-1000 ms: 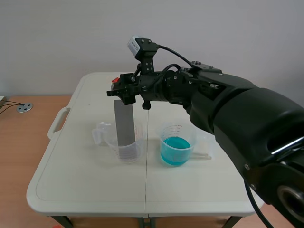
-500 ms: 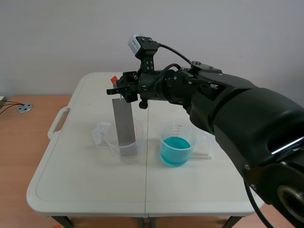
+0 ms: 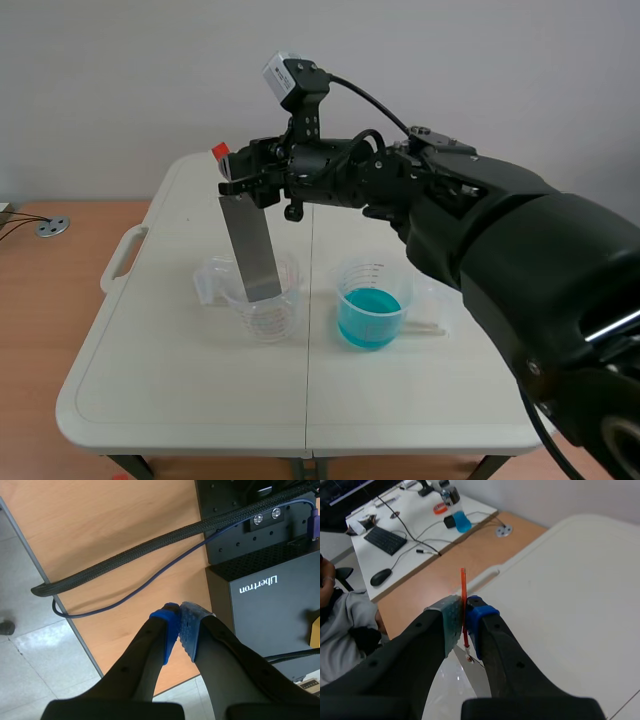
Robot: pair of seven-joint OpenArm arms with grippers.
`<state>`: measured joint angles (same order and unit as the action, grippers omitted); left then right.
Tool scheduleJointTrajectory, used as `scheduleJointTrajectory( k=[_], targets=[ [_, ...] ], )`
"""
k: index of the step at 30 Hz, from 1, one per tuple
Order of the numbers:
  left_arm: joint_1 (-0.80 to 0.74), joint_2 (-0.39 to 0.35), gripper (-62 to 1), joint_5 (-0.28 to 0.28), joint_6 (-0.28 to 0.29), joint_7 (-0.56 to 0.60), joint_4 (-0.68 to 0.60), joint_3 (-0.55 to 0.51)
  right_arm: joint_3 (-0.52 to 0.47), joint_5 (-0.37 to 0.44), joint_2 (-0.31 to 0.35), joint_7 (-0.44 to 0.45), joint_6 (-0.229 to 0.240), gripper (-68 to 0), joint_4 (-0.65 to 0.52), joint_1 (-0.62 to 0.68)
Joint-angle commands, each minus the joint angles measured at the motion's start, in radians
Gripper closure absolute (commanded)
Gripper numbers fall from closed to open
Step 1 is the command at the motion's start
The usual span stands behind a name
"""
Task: Hold the metal plate by the orange handle, dip it into the blue solution, take it out and point at it, then put the plate back in the beaker on the left.
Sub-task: 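Move the plate over the blue solution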
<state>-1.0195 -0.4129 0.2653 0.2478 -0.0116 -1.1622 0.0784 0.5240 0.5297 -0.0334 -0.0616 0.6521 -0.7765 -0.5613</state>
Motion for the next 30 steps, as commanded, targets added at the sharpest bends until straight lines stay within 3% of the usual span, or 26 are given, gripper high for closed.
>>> scheduleJointTrajectory(
  k=[1, 8, 19, 30],
  targets=[
    [-0.008, 0.002, -1.7, 0.004, 0.011, -0.002, -0.01, 0.0, 0.001, -0.004, 0.017, 0.026, 0.007, -1.3, -0.062, 0.001],
    [-0.008, 0.002, -1.7, 0.032, 0.014, -0.009, -0.01, 0.0, 0.001, -0.057, 0.05, 0.028, 0.006, -1.3, -0.219, 0.079],
    [0.009, 0.016, -1.7, 0.029, 0.013, -0.016, -0.008, 0.0, 0.001, -0.126, 0.09, 0.035, -0.002, -1.3, -0.412, 0.196],
    [0.009, 0.013, -1.7, 0.03, 0.013, -0.016, -0.01, -0.001, -0.022, -0.192, 0.133, 0.034, -0.043, -1.3, -0.639, 0.306]
  ],
)
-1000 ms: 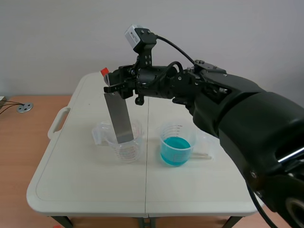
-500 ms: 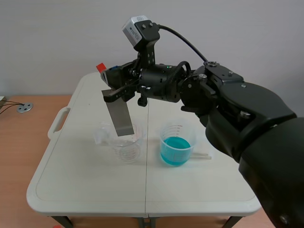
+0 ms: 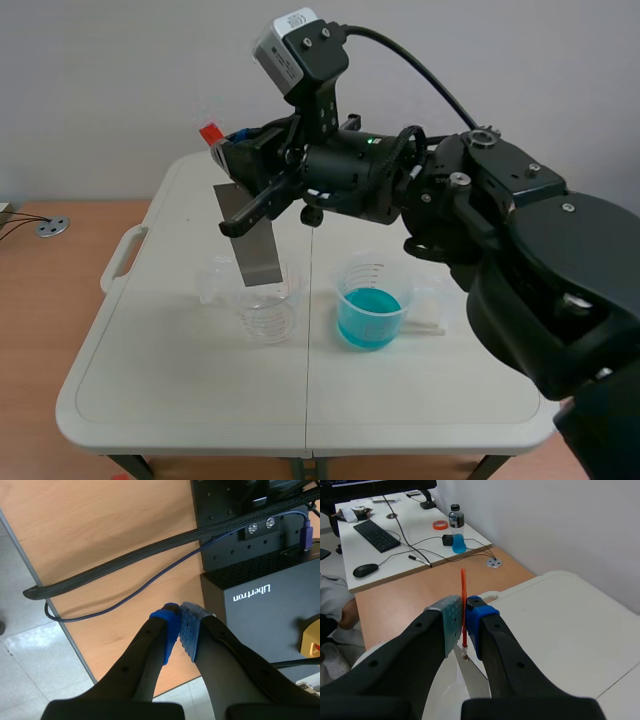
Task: Hold the metal plate by the orange handle, dip it into the blue solution, take it out and point at it, then put the plate back in the beaker on the left.
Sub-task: 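Move the plate over the blue solution, then point at the plate with the left hand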
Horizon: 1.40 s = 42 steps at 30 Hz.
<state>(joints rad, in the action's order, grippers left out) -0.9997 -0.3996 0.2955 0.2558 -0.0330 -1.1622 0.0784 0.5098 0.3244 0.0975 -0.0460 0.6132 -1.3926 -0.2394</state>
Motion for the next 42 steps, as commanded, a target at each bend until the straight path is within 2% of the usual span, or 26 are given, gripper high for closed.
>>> scheduleJointTrajectory(
  k=[1, 7, 13, 18, 25, 29, 32, 35, 38, 42],
  targets=[
    [-0.011, 0.0, -1.7, 0.0, 0.005, 0.005, -0.012, -0.005, -0.008, 0.011, 0.006, 0.018, -0.005, -1.3, -0.044, -0.008],
    [-0.011, -0.001, -1.7, 0.0, 0.005, 0.005, -0.04, -0.103, -0.015, 0.011, 0.027, 0.004, -0.023, -1.3, -0.161, 0.028],
    [-0.011, -0.003, -1.7, -0.001, 0.002, 0.005, -0.096, -0.283, -0.078, 0.011, 0.028, -0.023, -0.022, -1.3, -0.275, 0.076],
    [-0.011, -0.003, -1.7, -0.001, 0.002, 0.006, -0.169, -0.426, -0.125, 0.012, 0.031, -0.081, -0.022, -1.3, -0.369, 0.108],
    [-0.011, -0.003, -1.7, 0.0, 0.002, 0.013, -0.315, -0.605, -0.178, 0.016, 0.064, -0.102, -0.022, -1.3, -0.491, 0.169],
    [-0.011, -0.003, -1.7, 0.0, 0.002, 0.055, -0.418, -0.69, -0.219, 0.024, 0.083, -0.109, -0.021, -1.3, -0.539, 0.21],
    [-0.008, -0.012, -1.7, 0.0, 0.002, 0.12, -0.493, -0.731, -0.255, 0.03, 0.097, -0.108, -0.013, -1.3, -0.556, 0.24],
    [0.006, -0.05, -1.7, 0.0, 0.005, 0.153, -0.552, -0.734, -0.291, 0.058, 0.114, -0.108, 0.0, -1.3, -0.561, 0.266],
    [0.039, -0.093, -1.7, 0.0, 0.054, 0.168, -0.592, -0.732, -0.323, 0.09, 0.138, -0.105, 0.009, -1.3, -0.561, 0.29],
    [0.125, -0.137, -1.7, 0.0, 0.19, 0.175, -0.613, -0.719, -0.362, 0.129, 0.17, -0.093, 0.013, -1.3, -0.561, 0.314]
  ],
)
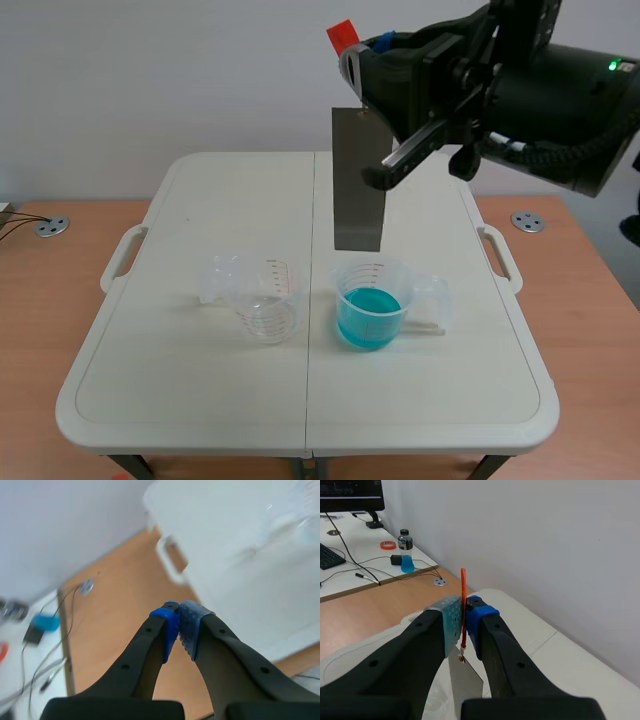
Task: Hold the metal plate by the orange handle, dip it into the blue solution, take it out and point at it, then put the plate back in the beaker on the left.
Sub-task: 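Point at the plate with the left hand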
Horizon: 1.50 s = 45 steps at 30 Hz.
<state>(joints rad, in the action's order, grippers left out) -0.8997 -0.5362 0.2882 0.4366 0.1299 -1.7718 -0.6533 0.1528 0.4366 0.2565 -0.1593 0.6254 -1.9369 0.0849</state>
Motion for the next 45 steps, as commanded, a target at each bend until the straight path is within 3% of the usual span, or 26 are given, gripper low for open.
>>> scheduleJointTrajectory(
  k=[1, 6, 8, 12, 23, 26, 33, 38, 40, 45],
  targets=[
    [0.056, -0.008, -1.7, 0.007, 0.041, 0.013, -0.005, 0.022, -0.014, 0.022, 0.019, 0.021, 0.001, -1.3, -0.016, -0.005],
    [0.205, -0.033, -1.6, 0.001, 0.158, 0.0, -0.005, 0.129, -0.052, 0.028, 0.043, 0.031, 0.018, -1.3, -0.016, 0.007],
    [0.259, -0.032, -1.7, -0.029, 0.2, 0.0, -0.005, 0.188, -0.072, 0.037, 0.048, 0.034, 0.029, -1.3, -0.016, 0.01],
    [0.372, -0.032, -1.7, -0.058, 0.241, -0.04, 0.005, 0.335, -0.1, 0.048, 0.06, 0.034, 0.031, -1.3, -0.016, 0.013],
    [0.663, 0.011, -1.7, -0.102, 0.259, -0.185, 0.031, 0.727, -0.109, 0.05, 0.071, 0.034, 0.057, -1.3, -0.016, 0.013],
    [0.724, 0.046, -1.7, -0.147, 0.259, -0.203, 0.062, 0.805, -0.109, 0.05, 0.071, 0.034, 0.057, -1.3, -0.016, 0.013],
    [0.856, 0.141, -1.7, -0.23, 0.259, -0.206, 0.198, 0.925, -0.108, 0.05, 0.071, 0.034, 0.057, -1.3, -0.016, 0.013],
    [0.932, 0.188, -1.7, -0.234, 0.244, -0.208, 0.263, 0.987, -0.108, 0.05, 0.071, 0.034, 0.057, -1.3, -0.016, 0.013],
    [0.956, 0.202, -1.7, -0.237, 0.227, -0.21, 0.282, 1.013, -0.108, 0.05, 0.071, 0.034, 0.057, -1.3, -0.016, 0.013],
    [1.011, 0.24, -1.7, -0.309, 0.155, -0.209, 0.335, 1.072, -0.108, 0.05, 0.071, 0.034, 0.057, -1.3, -0.016, 0.013]
  ],
)
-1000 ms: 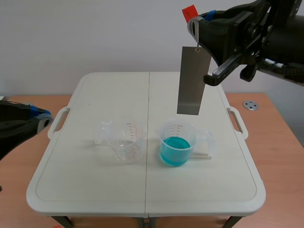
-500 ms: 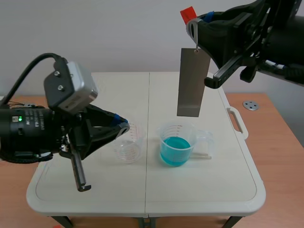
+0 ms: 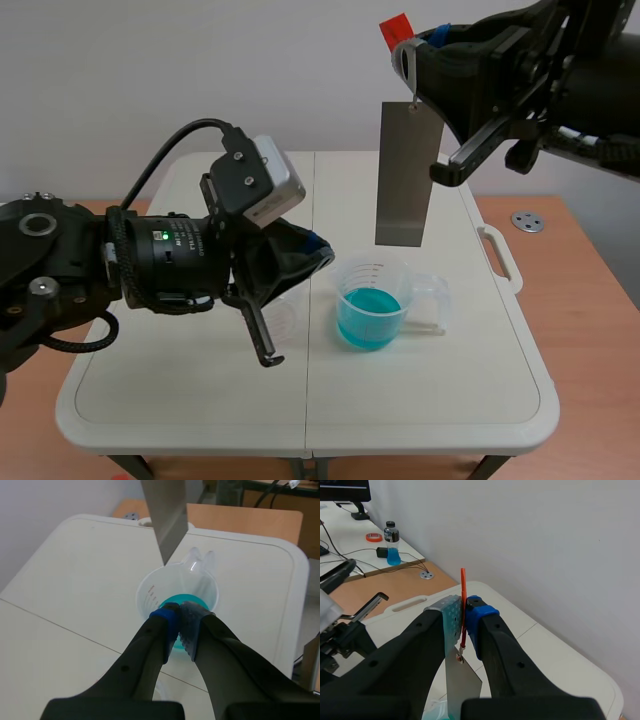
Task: Hold the metal plate by the orange handle, dip it into the blue solution, take it out and point at it, then put the plate back in the beaker on the left.
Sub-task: 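Point at the plate with the left hand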
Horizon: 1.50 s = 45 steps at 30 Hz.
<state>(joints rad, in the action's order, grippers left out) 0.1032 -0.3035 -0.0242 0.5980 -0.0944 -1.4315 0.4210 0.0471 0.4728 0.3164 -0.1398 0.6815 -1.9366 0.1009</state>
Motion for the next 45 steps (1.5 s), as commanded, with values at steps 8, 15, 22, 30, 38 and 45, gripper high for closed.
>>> scheduleJointTrajectory(
  k=[8, 15, 22, 30, 38, 45],
  targets=[
    [0.076, 0.045, -1.7, -0.011, -0.099, 0.014, 0.076, 0.056, -0.002, 0.014, 0.01, 0.014, 0.001, -1.3, -0.017, -0.004],
    [0.097, 0.07, -1.7, -0.029, -0.117, 0.015, 0.109, 0.063, -0.002, 0.014, 0.01, 0.014, 0.001, -1.3, -0.017, -0.004],
    [0.097, 0.074, -1.7, -0.044, -0.117, 0.015, 0.11, 0.063, -0.002, 0.014, 0.01, 0.014, 0.001, -1.3, -0.017, -0.004],
    [0.096, 0.069, -1.7, -0.043, -0.117, 0.025, 0.11, 0.061, -0.002, 0.014, 0.01, 0.014, 0.001, -1.3, -0.017, -0.004],
    [0.04, -0.067, -1.7, 0.019, -0.14, 0.05, 0.05, -0.057, -0.002, 0.014, 0.01, 0.015, 0.0, -1.3, -0.017, -0.004],
    [-0.196, -0.315, -1.7, 0.206, -0.14, 0.108, -0.085, -0.238, 0.0, 0.014, 0.01, 0.042, 0.0, -1.3, -0.01, -0.004]
  ],
)
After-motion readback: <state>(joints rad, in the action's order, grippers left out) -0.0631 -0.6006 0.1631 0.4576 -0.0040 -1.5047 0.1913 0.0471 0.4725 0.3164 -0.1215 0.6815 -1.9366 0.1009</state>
